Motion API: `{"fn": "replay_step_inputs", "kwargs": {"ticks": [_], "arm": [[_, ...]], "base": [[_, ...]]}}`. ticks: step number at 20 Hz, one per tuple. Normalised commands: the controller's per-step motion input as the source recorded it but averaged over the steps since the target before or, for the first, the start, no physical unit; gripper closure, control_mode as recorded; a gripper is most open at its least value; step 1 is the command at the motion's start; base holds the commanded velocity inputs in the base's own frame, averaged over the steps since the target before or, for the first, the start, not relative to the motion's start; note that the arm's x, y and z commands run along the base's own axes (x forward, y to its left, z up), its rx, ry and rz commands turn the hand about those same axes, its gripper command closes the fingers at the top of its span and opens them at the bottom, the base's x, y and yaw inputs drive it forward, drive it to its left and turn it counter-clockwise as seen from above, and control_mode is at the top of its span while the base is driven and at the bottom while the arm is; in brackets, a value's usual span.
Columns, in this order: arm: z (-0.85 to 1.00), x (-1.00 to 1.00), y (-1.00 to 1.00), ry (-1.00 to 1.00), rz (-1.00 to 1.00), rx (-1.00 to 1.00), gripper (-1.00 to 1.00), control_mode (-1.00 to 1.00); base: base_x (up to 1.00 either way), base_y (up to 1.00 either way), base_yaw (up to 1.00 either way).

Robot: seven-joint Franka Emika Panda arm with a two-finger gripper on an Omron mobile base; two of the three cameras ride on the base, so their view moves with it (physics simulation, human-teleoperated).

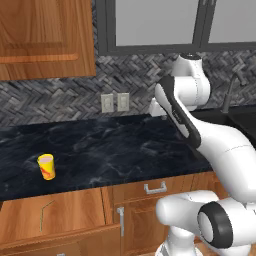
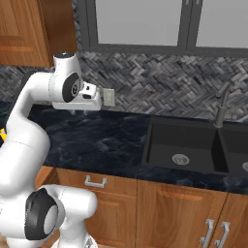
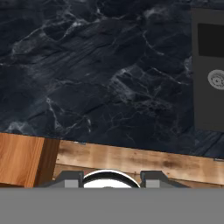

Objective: Pick up the straw from the left drawer and put it inside the smoothie cup.

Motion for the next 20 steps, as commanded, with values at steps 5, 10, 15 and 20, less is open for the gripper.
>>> {"fn": "replay_step_inputs", "kwargs": {"ticks": [5,10,15,20], "arm": [[-0.16,-0.33,0.0,0.0,0.0,0.0,-1.0,-1.0],[-0.35,-0.65,0.0,-0.03,0.0,0.0,-1.0,-1.0],[-0.38,-0.33,0.0,-0.01,-0.01,0.0,-1.0,-1.0],[-0.18,-0.01,0.0,0.0,-0.01,0.0,-1.0,-1.0]], "base": [[0.0,0.0,0.0],[0.0,0.0,0.0],[0.0,0.0,0.0],[0.0,0.0,0.0]]}}
